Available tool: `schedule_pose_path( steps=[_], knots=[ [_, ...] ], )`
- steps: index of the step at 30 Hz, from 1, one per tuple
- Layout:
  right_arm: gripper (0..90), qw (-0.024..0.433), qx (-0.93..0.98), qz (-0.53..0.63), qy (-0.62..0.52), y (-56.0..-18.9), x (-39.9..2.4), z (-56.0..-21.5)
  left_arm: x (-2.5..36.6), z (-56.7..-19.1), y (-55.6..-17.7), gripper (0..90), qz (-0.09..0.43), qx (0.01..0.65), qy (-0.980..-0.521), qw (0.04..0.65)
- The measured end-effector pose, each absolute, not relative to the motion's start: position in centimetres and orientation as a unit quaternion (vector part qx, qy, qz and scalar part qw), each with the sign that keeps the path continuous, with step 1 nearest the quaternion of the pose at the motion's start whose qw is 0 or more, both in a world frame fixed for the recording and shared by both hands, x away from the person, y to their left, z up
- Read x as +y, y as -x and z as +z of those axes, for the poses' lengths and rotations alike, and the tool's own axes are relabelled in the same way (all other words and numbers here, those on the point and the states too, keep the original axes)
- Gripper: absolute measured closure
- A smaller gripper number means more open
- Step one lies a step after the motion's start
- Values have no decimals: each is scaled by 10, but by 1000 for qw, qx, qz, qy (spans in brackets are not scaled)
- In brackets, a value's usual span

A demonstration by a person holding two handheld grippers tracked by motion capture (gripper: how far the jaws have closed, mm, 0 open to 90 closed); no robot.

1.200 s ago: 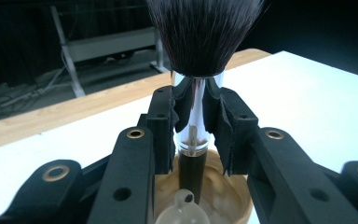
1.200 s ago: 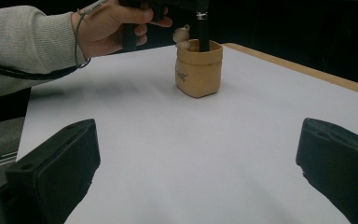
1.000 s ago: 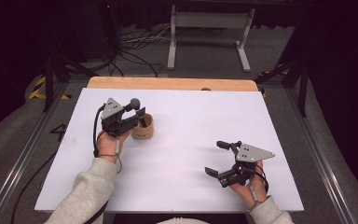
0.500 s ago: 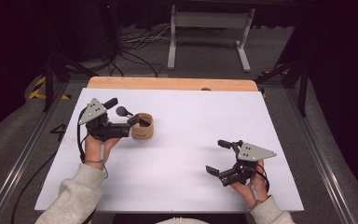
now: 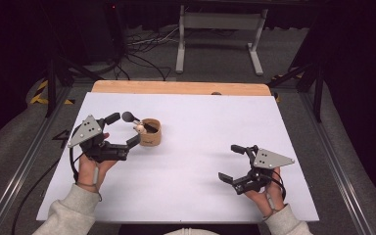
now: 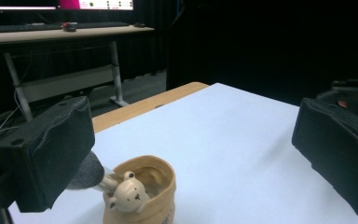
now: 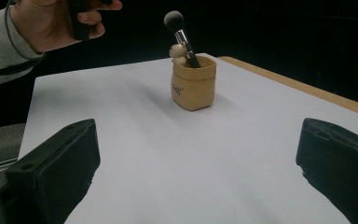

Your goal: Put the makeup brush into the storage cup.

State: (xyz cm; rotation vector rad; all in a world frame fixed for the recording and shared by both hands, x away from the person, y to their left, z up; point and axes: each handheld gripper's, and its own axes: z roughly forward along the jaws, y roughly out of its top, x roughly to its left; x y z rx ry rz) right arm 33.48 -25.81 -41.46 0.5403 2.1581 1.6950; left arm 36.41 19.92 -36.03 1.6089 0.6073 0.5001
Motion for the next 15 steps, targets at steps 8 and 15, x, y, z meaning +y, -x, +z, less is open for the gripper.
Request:
schedule_pose_path(
  steps=[8, 15],
  knots=[
    [0, 187, 764, 590, -182, -335, -261, -412, 203, -374, -349, 0, 194, 252, -716, 622],
    [0, 190, 763, 592, -179, -334, -262, -411, 205, -387, -337, 0, 187, 248, -715, 627]
  ],
)
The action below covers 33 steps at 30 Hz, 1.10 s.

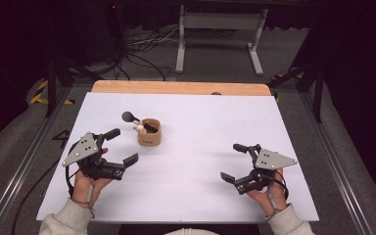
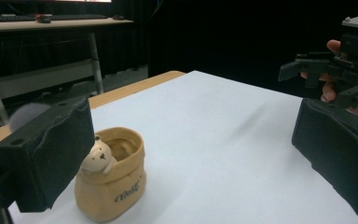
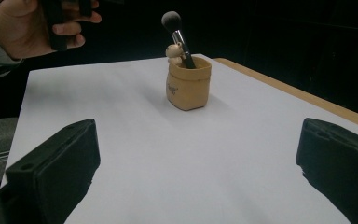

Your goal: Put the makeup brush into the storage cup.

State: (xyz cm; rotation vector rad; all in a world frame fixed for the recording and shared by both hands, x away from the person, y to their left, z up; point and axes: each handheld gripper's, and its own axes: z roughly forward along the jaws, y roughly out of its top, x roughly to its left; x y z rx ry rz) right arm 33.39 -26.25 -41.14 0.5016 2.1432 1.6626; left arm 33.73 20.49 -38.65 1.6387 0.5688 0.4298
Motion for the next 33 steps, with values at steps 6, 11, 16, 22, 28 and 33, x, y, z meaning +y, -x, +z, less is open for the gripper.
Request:
schedule_pose_path(
  steps=[6, 11, 16, 22, 28, 33],
  knots=[
    [0, 191, 761, 593, -182, -333, -265, -412, 202, -404, -327, 0, 176, 250, -716, 628],
    [0, 193, 756, 597, -186, -331, -268, -412, 205, -413, -325, 0, 168, 254, -711, 634],
    [0, 192, 754, 598, -192, -329, -271, -416, 207, -421, -320, 0, 173, 255, -709, 634],
    [0, 196, 753, 599, -189, -327, -271, -418, 207, -432, -320, 0, 169, 261, -713, 628],
    [0, 194, 752, 600, -194, -327, -272, -422, 206, -441, -320, 0, 172, 260, -716, 624],
    [0, 196, 751, 599, -196, -328, -270, -426, 209, -449, -325, 0, 170, 264, -718, 621]
  ],
)
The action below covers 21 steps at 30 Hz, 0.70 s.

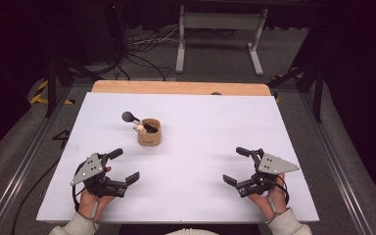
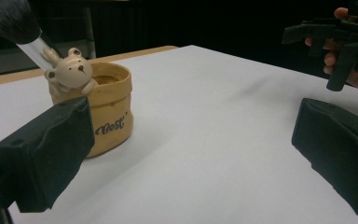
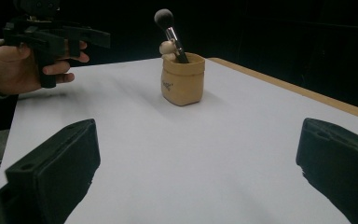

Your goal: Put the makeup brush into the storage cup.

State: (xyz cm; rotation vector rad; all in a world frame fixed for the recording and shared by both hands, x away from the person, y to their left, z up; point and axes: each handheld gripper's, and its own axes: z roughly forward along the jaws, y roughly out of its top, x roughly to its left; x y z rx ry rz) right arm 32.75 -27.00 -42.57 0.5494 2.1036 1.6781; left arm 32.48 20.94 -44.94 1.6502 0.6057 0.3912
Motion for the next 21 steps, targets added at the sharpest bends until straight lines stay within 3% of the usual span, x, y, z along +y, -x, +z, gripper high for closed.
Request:
schedule_pose_path(
  steps=[21],
  knots=[
    [0, 189, 758, 591, -204, -331, -266, -439, 204, -463, -332, 0, 161, 245, -738, 608]
  ],
)
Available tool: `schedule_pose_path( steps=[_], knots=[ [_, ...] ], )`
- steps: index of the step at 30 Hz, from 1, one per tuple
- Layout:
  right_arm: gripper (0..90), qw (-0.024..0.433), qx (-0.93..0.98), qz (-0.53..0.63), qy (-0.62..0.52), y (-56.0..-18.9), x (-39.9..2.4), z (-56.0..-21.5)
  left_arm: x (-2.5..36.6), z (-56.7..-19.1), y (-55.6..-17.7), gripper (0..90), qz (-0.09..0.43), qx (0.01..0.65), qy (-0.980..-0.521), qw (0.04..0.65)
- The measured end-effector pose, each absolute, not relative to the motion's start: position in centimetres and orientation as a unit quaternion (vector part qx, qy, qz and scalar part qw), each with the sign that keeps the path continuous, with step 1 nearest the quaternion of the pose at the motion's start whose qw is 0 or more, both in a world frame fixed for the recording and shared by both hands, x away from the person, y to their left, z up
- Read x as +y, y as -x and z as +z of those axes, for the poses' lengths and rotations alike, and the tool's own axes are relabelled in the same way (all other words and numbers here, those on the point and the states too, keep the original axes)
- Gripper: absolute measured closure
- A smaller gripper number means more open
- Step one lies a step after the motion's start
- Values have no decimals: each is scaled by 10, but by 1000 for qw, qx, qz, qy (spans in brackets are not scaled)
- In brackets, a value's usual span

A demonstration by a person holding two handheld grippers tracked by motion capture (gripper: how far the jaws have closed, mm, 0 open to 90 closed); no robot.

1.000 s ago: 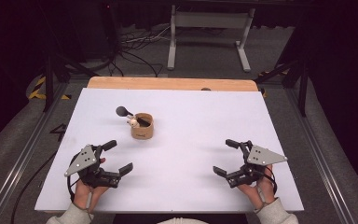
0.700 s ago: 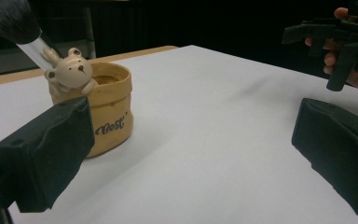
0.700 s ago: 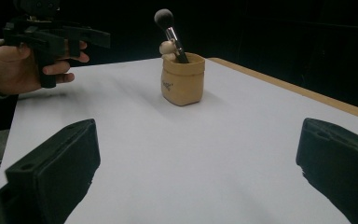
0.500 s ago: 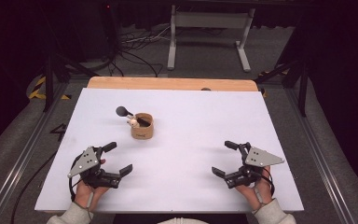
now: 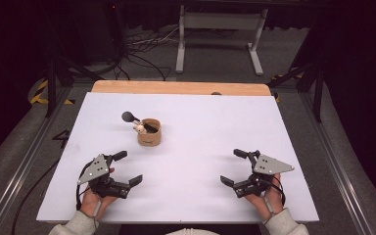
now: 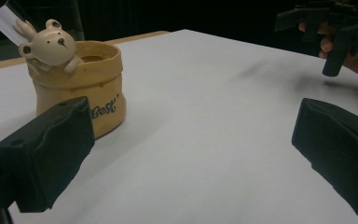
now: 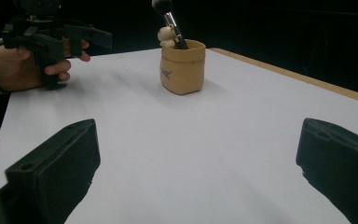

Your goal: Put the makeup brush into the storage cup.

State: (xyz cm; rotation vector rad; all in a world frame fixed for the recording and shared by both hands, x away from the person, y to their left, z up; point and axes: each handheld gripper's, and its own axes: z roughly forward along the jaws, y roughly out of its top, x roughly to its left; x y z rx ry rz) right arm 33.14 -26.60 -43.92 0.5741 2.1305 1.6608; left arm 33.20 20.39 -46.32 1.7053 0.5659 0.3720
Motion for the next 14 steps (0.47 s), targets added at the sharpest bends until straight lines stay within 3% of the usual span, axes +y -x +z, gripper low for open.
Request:
schedule_pose_path(
  steps=[14],
  knots=[
    [0, 182, 756, 595, -205, -332, -266, -440, 202, -462, -331, 0, 158, 233, -746, 603]
  ],
)
